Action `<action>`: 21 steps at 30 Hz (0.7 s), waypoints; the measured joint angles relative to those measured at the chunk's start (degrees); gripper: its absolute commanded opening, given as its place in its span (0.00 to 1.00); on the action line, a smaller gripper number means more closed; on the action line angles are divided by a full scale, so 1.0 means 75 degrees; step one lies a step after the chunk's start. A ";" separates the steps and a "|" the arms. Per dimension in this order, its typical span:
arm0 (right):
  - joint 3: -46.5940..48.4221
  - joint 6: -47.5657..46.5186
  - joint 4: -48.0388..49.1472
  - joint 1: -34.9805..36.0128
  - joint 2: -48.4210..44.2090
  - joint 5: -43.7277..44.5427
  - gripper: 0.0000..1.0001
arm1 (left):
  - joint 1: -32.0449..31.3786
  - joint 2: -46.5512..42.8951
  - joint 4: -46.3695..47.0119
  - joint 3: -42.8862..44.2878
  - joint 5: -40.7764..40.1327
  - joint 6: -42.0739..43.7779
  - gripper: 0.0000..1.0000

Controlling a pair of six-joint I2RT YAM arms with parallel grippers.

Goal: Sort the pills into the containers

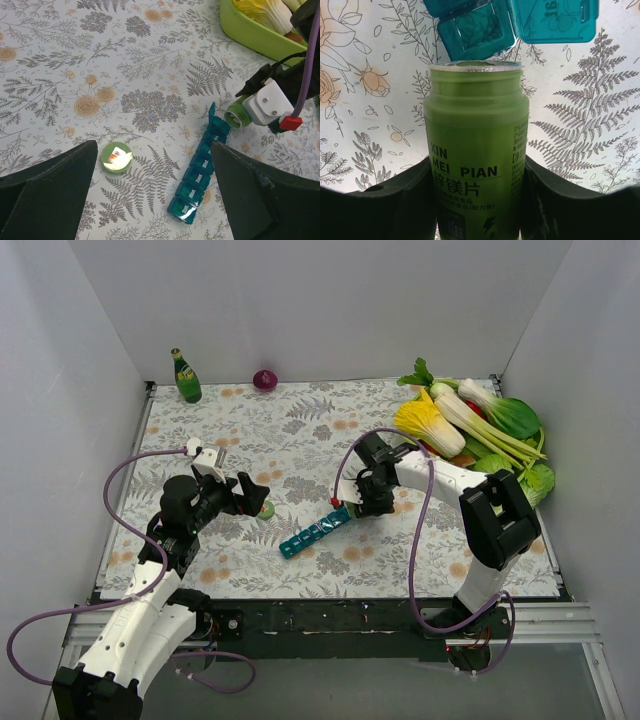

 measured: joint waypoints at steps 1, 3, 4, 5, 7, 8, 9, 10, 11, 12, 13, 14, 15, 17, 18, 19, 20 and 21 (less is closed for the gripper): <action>0.0020 -0.0003 -0.0017 0.0015 0.0006 0.0009 0.01 | 0.0000 0.0000 0.0000 0.0000 0.0000 0.0006 0.98; 0.0073 -0.0015 -0.0026 0.0035 0.0029 0.0038 0.01 | 0.0000 0.0000 -0.0003 0.0000 0.0003 0.0015 0.98; 0.0093 -0.0015 -0.0020 0.0035 0.0044 0.0064 0.01 | 0.0000 0.0000 0.0000 0.0000 0.0006 0.0015 0.98; 0.0114 -0.0044 -0.0026 0.0041 0.0055 0.0090 0.01 | 0.0000 0.0000 0.0000 0.0000 0.0009 0.0017 0.98; 0.0140 -0.0087 -0.0029 0.0047 0.0058 0.0146 0.01 | 0.0000 0.0000 -0.0003 0.0000 0.0023 0.0026 0.98; 0.0157 -0.0105 -0.0032 0.0050 0.0061 0.0149 0.01 | 0.0000 0.0000 -0.0003 0.0000 0.0038 0.0038 0.98; 0.0187 -0.0105 -0.0050 0.0050 0.0070 0.0146 0.01 | 0.0000 0.0000 0.0000 0.0000 0.0082 0.0041 0.98; 0.0245 -0.0102 -0.0087 0.0055 0.0090 0.0134 0.01 | 0.0000 -0.0003 0.0003 0.0000 0.0178 0.0052 0.98; 0.0291 -0.0096 -0.0114 0.0055 0.0102 0.0108 0.01 | 0.0000 -0.0006 0.0009 0.0000 0.0309 0.0070 0.98; 0.0353 -0.0064 -0.0163 0.0052 0.0117 0.0020 0.01 | 0.0000 -0.0015 0.0026 0.0000 0.0478 0.0085 0.98; 0.0399 -0.0038 -0.0195 0.0050 0.0122 -0.0085 0.01 | 0.0000 -0.0026 0.0070 -0.0006 0.0685 0.0114 0.98; 0.0417 -0.0012 -0.0204 0.0029 0.0117 -0.0248 0.01 | 0.0003 -0.0044 0.0184 -0.0038 0.0988 0.0140 0.98; 0.0420 0.0015 -0.0207 0.0017 0.0108 -0.0423 0.01 | 0.0006 -0.0085 0.0347 -0.0114 0.1291 0.0172 0.98; 0.0399 0.0137 -0.0221 -0.0061 0.0055 -0.0868 0.01 | 0.0006 -0.0146 0.0583 -0.0289 0.1848 0.0198 0.98; 0.0376 0.0181 -0.0219 -0.0085 -0.0006 -0.1061 0.01 | 0.0003 -0.0157 0.0734 -0.0391 0.2081 0.0204 0.98; 0.0344 0.0236 -0.0236 -0.0137 -0.0099 -0.1311 0.01 | -0.0017 -0.0178 0.0941 -0.0551 0.2363 0.0213 0.98; 0.0283 0.0323 -0.0216 -0.0207 -0.0254 -0.1594 0.01 | -0.0067 -0.0195 0.1058 -0.0673 0.2567 0.0216 0.98; 0.0207 0.0399 -0.0216 -0.0294 -0.0452 -0.1851 0.01 | -0.0119 -0.0195 0.1157 -0.0764 0.2687 0.0221 0.98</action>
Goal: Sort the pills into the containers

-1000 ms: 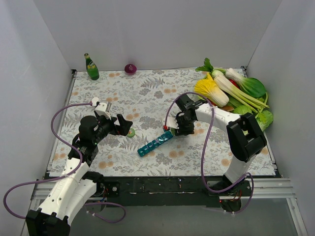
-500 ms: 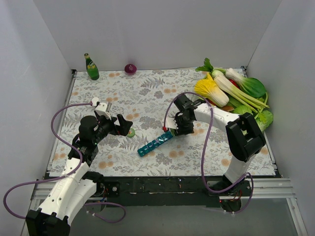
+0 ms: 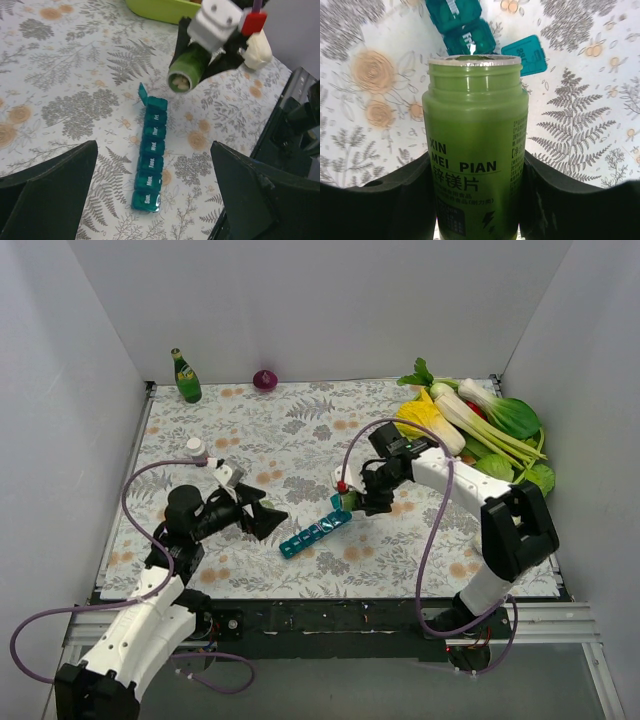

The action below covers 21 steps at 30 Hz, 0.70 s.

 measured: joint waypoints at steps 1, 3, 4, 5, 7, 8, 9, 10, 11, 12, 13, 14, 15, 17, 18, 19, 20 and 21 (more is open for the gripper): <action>-0.0096 0.0111 0.0017 -0.0099 -0.0230 -0.0289 0.01 | -0.0087 0.0003 0.0108 -0.0093 0.0119 0.0032 0.98; -0.0277 0.0385 0.0050 -0.0344 -0.0761 -0.0839 0.01 | -0.0452 0.0061 0.0195 -0.0184 0.0219 0.0201 0.98; -0.0356 0.0516 0.0073 -0.0469 -0.1046 -0.1134 0.01 | -0.0708 0.0140 0.0236 -0.0184 0.0239 0.0309 0.98; -0.0443 0.0685 0.0137 -0.0586 -0.1323 -0.1431 0.01 | -0.1040 0.0265 0.0280 -0.0178 0.0163 0.0440 0.97; -0.0676 0.1072 0.0420 -0.0845 -0.1891 -0.2014 0.01 | -0.1751 0.0720 0.0219 -0.0076 -0.0122 0.0828 0.95; -0.0836 0.1329 0.0606 -0.0959 -0.2177 -0.2308 0.01 | -0.2133 0.1061 0.0119 0.0058 -0.0271 0.1035 0.95; -0.0965 0.1513 0.0746 -0.1049 -0.2410 -0.2532 0.01 | -0.2468 0.1443 0.0035 0.0221 -0.0490 0.1256 0.94; -0.1151 0.1830 0.0994 -0.1151 -0.2678 -0.2824 0.01 | -0.2745 0.1871 -0.0099 0.0402 -0.0726 0.1478 0.93; -0.1399 0.2235 0.1291 -0.1250 -0.2996 -0.3165 0.01 | -0.2975 0.2279 -0.0198 0.0589 -0.0935 0.1682 0.93; -0.1585 0.2582 0.1475 -0.1329 -0.3244 -0.3453 0.01 | -0.3171 0.2661 -0.0286 0.0758 -0.1201 0.1891 0.93; -0.1731 0.2818 0.1673 -0.1387 -0.3430 -0.3657 0.01 | -0.3305 0.3016 -0.0332 0.0892 -0.1445 0.2090 0.93; -0.1935 0.3136 0.1953 -0.1443 -0.3640 -0.3893 0.01 | -0.3398 0.3276 -0.0382 0.0982 -0.1647 0.2244 0.92; -0.2104 0.3453 0.2142 -0.1489 -0.3841 -0.4086 0.01 | -0.3474 0.3567 -0.0443 0.1090 -0.1886 0.2428 0.92; -0.2398 0.4010 0.2509 -0.1542 -0.4205 -0.4383 0.01 | -0.3555 0.4095 -0.0562 0.1256 -0.2331 0.2801 0.89; -0.2483 0.4182 0.2608 -0.1550 -0.4334 -0.4473 0.01 | -0.3567 0.4278 -0.0600 0.1326 -0.2483 0.2908 0.88; -0.2567 0.4360 0.2702 -0.1580 -0.4479 -0.4564 0.01 | -0.3590 0.4500 -0.0670 0.1419 -0.2649 0.3034 0.87; -0.2640 0.4523 0.2769 -0.1591 -0.4622 -0.4651 0.01 | -0.3617 0.4744 -0.0743 0.1545 -0.2830 0.3162 0.85; -0.2675 0.4610 0.2815 -0.1603 -0.4709 -0.4698 0.01 | -0.3628 0.4911 -0.0778 0.1626 -0.2938 0.3229 0.84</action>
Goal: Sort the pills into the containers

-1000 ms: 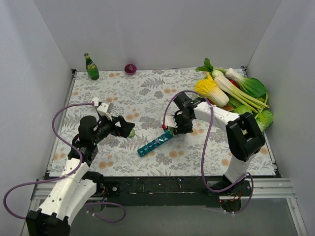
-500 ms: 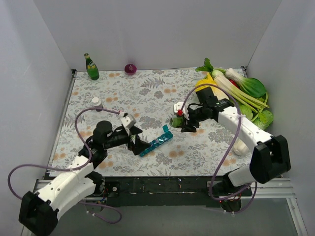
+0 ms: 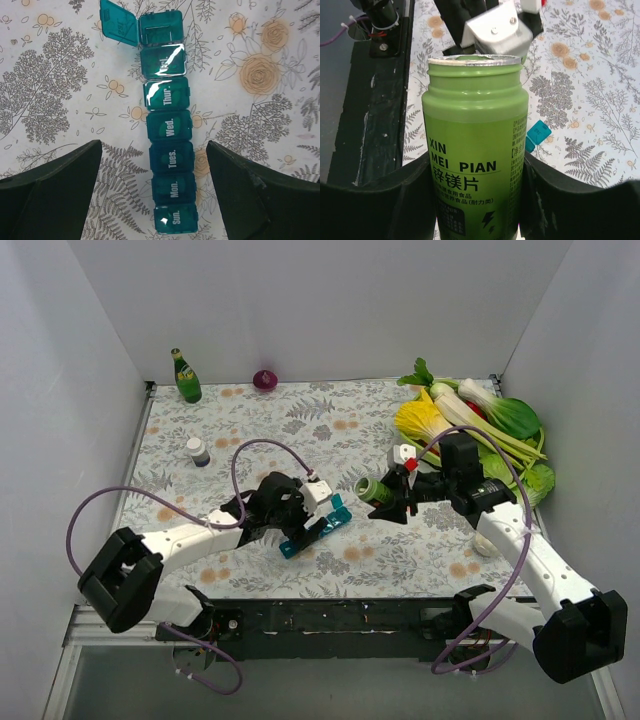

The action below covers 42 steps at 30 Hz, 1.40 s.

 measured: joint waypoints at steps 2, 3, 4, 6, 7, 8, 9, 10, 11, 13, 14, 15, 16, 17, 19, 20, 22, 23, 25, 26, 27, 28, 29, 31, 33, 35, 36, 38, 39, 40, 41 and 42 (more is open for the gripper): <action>-0.0020 0.0236 0.0076 -0.0058 -0.0172 -0.0119 0.01 | -0.0079 0.0364 -0.0090 0.0195 -0.0239 0.0154 0.84; -0.0020 0.0326 0.0137 -0.0082 -0.0221 -0.0157 0.01 | -0.0125 0.0481 -0.0102 0.0242 -0.0294 0.0198 0.84; -0.0020 0.0414 0.0207 -0.0102 -0.0268 -0.0198 0.01 | -0.0192 0.0609 -0.0152 0.0300 -0.0370 0.0254 0.84; -0.0020 0.0595 0.0326 -0.0140 -0.0326 -0.0280 0.01 | -0.0358 0.0833 -0.0259 0.0388 -0.0484 0.0329 0.82; -0.0017 0.0662 0.0379 -0.0154 -0.0332 -0.0309 0.01 | -0.0449 0.0956 -0.0323 0.0434 -0.0527 0.0361 0.81; -0.0017 0.0740 0.0420 -0.0166 -0.0332 -0.0326 0.01 | -0.0536 0.1072 -0.0364 0.0463 -0.0568 0.0388 0.80; -0.0017 0.0796 0.0437 -0.0178 -0.0332 -0.0341 0.01 | -0.0615 0.1169 -0.0399 0.0475 -0.0603 0.0420 0.78; -0.0017 0.0839 0.0452 -0.0189 -0.0332 -0.0350 0.01 | -0.0679 0.1244 -0.0446 0.0481 -0.0638 0.0452 0.73; -0.0017 0.0892 0.0469 -0.0207 -0.0332 -0.0364 0.01 | -0.0723 0.1309 -0.0495 0.0481 -0.0664 0.0478 0.70; -0.0017 0.0959 0.0510 -0.0233 -0.0332 -0.0376 0.01 | -0.0804 0.1422 -0.0580 0.0484 -0.0752 0.0586 0.62; -0.0017 0.0979 0.0533 -0.0236 -0.0335 -0.0376 0.01 | -0.0819 0.1472 -0.0635 0.0490 -0.0796 0.0635 0.58; -0.0017 0.0991 0.0551 -0.0239 -0.0344 -0.0376 0.01 | -0.0819 0.1489 -0.0673 0.0525 -0.0807 0.0667 0.56; -0.0017 0.0997 0.0562 -0.0254 -0.0353 -0.0379 0.01 | -0.0819 0.1489 -0.0720 0.0548 -0.0854 0.0731 0.54; -0.0017 0.1005 0.0580 -0.0268 -0.0367 -0.0382 0.01 | -0.0819 0.1489 -0.0764 0.0568 -0.0915 0.0807 0.53; -0.0017 0.1008 0.0586 -0.0286 -0.0402 -0.0402 0.01 | -0.0822 0.1489 -0.0816 0.0568 -0.0968 0.0938 0.47; -0.0017 0.1011 0.0586 -0.0303 -0.0420 -0.0417 0.01 | -0.0822 0.1483 -0.0839 0.0568 -0.0982 0.1005 0.43; -0.0020 0.1011 0.0589 -0.0338 -0.0449 -0.0449 0.01 | -0.0822 0.1448 -0.0898 0.0568 -0.1023 0.1154 0.41; -0.0020 0.1011 0.0589 -0.0358 -0.0458 -0.0466 0.01 | -0.0822 0.1419 -0.0921 0.0554 -0.1032 0.1259 0.38; -0.0020 0.1011 0.0592 -0.0399 -0.0478 -0.0495 0.01 | -0.0822 0.1326 -0.0944 0.0469 -0.1035 0.1454 0.35; -0.0020 0.1011 0.0595 -0.0414 -0.0487 -0.0516 0.01 | -0.0822 0.1262 -0.0953 0.0414 -0.1032 0.1577 0.34; -0.0023 0.1011 0.0595 -0.0425 -0.0498 -0.0527 0.01 | -0.0822 0.1186 -0.0976 0.0356 -0.1029 0.1708 0.33; -0.0052 0.1000 0.0621 -0.0434 -0.0516 -0.0551 0.01 | -0.0822 0.1102 -0.0994 0.0286 -0.1026 0.1833 0.33; -0.0090 0.0982 0.0632 -0.0437 -0.0536 -0.0583 0.01 | -0.0822 0.1020 -0.1058 0.0233 -0.1026 0.1970 0.32; -0.0192 0.0930 0.0621 -0.0440 -0.0562 -0.0670 0.01 | -0.0819 0.0868 -0.1125 0.0114 -0.1029 0.2247 0.31; -0.0280 0.0772 0.0583 -0.0458 -0.0565 -0.0810 0.01 | -0.0819 0.0737 -0.1169 0.0012 -0.1029 0.2477 0.32; -0.0326 0.0592 0.0530 -0.0466 -0.0562 -0.1008 0.01 | -0.0790 0.0592 -0.1233 -0.0093 -0.1020 0.2713 0.35; -0.0323 0.0408 0.0458 -0.0469 -0.0560 -0.1137 0.01 | -0.0772 0.0525 -0.1274 -0.0134 -0.1014 0.2801 0.36; -0.0219 -0.0114 0.0085 -0.0472 -0.0498 -0.1411 0.01 | -0.0723 0.0420 -0.1311 -0.0210 -0.0997 0.2926 0.44; -0.0093 -0.0452 -0.0175 -0.0472 -0.0417 -0.1530 0.01 | -0.0682 0.0364 -0.1338 -0.0245 -0.0994 0.2970 0.49; 0.0076 -0.0761 -0.0452 -0.0472 -0.0306 -0.1647 0.01 | -0.0635 0.0315 -0.1373 -0.0268 -0.0994 0.3010 0.57; 0.0265 -0.1032 -0.0670 -0.0472 -0.0201 -0.1749 0.01 | -0.0586 0.0268 -0.1387 -0.0297 -0.0994 0.3045 0.65; 0.0484 -0.1279 -0.0831 -0.0472 -0.0105 -0.1830 0.01 | -0.0557 0.0236 -0.1419 -0.0306 -0.0994 0.3075 0.68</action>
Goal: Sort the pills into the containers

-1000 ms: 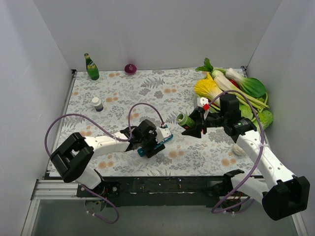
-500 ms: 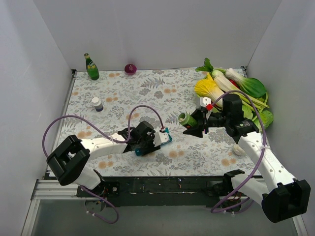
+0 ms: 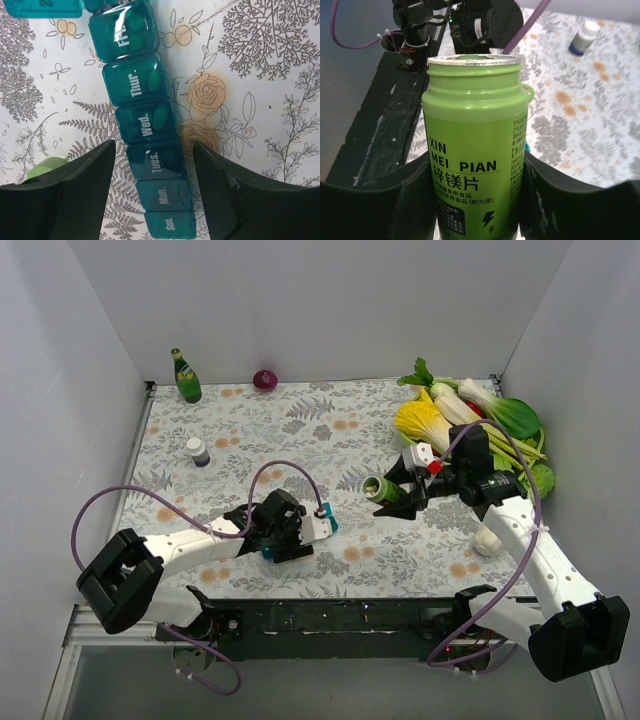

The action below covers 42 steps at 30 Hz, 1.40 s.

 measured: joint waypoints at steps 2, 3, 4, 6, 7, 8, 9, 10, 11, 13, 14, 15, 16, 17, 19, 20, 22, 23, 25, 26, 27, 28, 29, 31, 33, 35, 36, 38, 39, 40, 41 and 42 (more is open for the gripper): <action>0.0254 -0.0187 -0.0026 0.0000 0.0041 -0.0099 0.01 | 0.0052 -0.0090 -0.0038 0.0000 0.0012 0.0003 0.74; 0.0391 -0.0134 0.0041 0.0000 0.0023 -0.0149 0.01 | 0.0064 -0.0146 -0.0052 -0.0003 0.0009 -0.0035 0.76; 0.0446 -0.0015 0.0192 0.0000 -0.0009 -0.0175 0.01 | 0.0061 -0.0187 -0.0058 -0.0003 0.0012 -0.0067 0.77; 0.0361 0.0565 0.1043 0.0000 -0.0219 -0.0073 0.01 | 0.0061 -0.0353 -0.0076 -0.0003 0.0029 -0.0221 0.80; 0.0201 0.1070 0.1705 0.0000 -0.0382 0.0055 0.01 | 0.0061 -0.0487 -0.0076 -0.0003 0.0038 -0.0294 0.82; -0.0052 0.1638 0.2585 0.0000 -0.0597 0.0216 0.01 | 0.0061 -0.0653 -0.0076 -0.0003 0.0052 -0.0414 0.83; -0.0350 0.2194 0.3445 0.0000 -0.0866 0.0428 0.01 | 0.0064 -0.0877 -0.0073 -0.0003 0.0076 -0.0536 0.84; -0.0664 0.2885 0.4322 0.0000 -0.1180 0.0866 0.01 | 0.0061 -0.1142 -0.0073 -0.0003 0.0105 -0.0664 0.84; -0.0793 0.3273 0.4814 0.0000 -0.1376 0.1250 0.01 | 0.0061 -0.1434 -0.0058 -0.0003 0.0125 -0.0825 0.84; -0.0758 0.4170 0.5703 0.0009 -0.1655 0.2428 0.01 | 0.0061 -0.2081 -0.0038 -0.0003 0.0143 -0.1145 0.84; -0.0571 0.4613 0.6015 -0.0020 -0.1705 0.3051 0.01 | 0.0064 -0.2419 -0.0032 -0.0003 0.0149 -0.1326 0.84; -0.0274 0.5042 0.6251 -0.0085 -0.1687 0.3622 0.01 | 0.0064 -0.2766 -0.0020 -0.0003 0.0169 -0.1492 0.84; 0.0079 0.5485 0.6464 -0.0178 -0.1612 0.4112 0.01 | 0.0064 -0.3092 -0.0015 -0.0006 0.0184 -0.1655 0.84; 0.0425 0.6012 0.6682 -0.0289 -0.1521 0.4503 0.01 | 0.0061 -0.3427 0.0017 -0.0020 0.0198 -0.1792 0.84; 0.0935 0.7242 0.7146 -0.0478 -0.1367 0.4881 0.01 | 0.0064 -0.3998 0.0125 -0.0064 0.0221 -0.2087 0.84; 0.1023 0.7874 0.7420 -0.0487 -0.1332 0.4931 0.01 | 0.0064 -0.4226 0.0181 -0.0111 0.0233 -0.2221 0.84; 0.0988 0.8626 0.7822 -0.0070 -0.1346 0.4986 0.01 | 0.0061 -0.4567 0.0227 -0.0210 0.0236 -0.2445 0.85; 0.0959 0.8693 0.7871 0.0303 -0.1361 0.5062 0.01 | 0.0061 -0.4707 0.0262 -0.0280 0.0236 -0.2553 0.84; 0.0901 0.8478 0.7868 0.0778 -0.1408 0.5313 0.01 | 0.0061 -0.4911 0.0248 -0.0420 0.0233 -0.2719 0.85; 0.0973 0.8373 0.7860 0.0597 -0.1376 0.5423 0.01 | 0.0064 -0.4978 0.0233 -0.0481 0.0233 -0.2789 0.85; 0.1105 0.8550 0.7860 0.0055 -0.1215 0.5482 0.01 | 0.0064 -0.5030 0.0233 -0.0536 0.0233 -0.2847 0.85; 0.1274 0.8874 0.8026 -0.0676 -0.1052 0.5502 0.01 | 0.0064 -0.5068 0.0204 -0.0577 0.0236 -0.2906 0.85; 0.1413 0.9203 0.8309 -0.1384 -0.0833 0.5520 0.01 | 0.0061 -0.5094 0.0187 -0.0603 0.0236 -0.2958 0.85; 0.1393 0.9425 0.8483 -0.1749 -0.0629 0.5642 0.01 | 0.0064 -0.5129 0.0184 -0.0662 0.0236 -0.3037 0.85; 0.0903 0.8845 0.8160 -0.0525 -0.0839 0.5901 0.01 | 0.0061 -0.5132 0.0181 -0.0685 0.0233 -0.3066 0.85; 0.0245 0.7787 0.7399 0.1332 -0.1288 0.5881 0.01 | 0.0064 -0.5138 0.0189 -0.0688 0.0227 -0.3069 0.85; 0.0082 0.7399 0.7140 0.1690 -0.1483 0.5680 0.01 | 0.0061 -0.5152 0.0210 -0.0694 0.0230 -0.3066 0.85; -0.0210 0.6671 0.7026 0.1399 -0.1821 0.5362 0.01 | 0.0064 -0.5211 0.0344 -0.0781 0.0224 -0.3051 0.86; -0.0309 0.6353 0.6971 0.1166 -0.1903 0.5164 0.01 | 0.0064 -0.5246 0.0379 -0.0828 0.0219 -0.3034 0.87; -0.0414 0.5957 0.6816 0.0921 -0.1976 0.4911 0.01 | 0.0061 -0.5295 0.0434 -0.0898 0.0195 -0.3025 0.89; -0.0478 0.5464 0.6589 0.0775 -0.2008 0.4666 0.01 | 0.0061 -0.5342 0.0478 -0.0970 0.0166 -0.3013 0.93; -0.0513 0.4934 0.6274 0.0714 -0.1985 0.4342 0.01 | 0.0064 -0.5386 0.0554 -0.1043 0.0085 -0.3013 0.97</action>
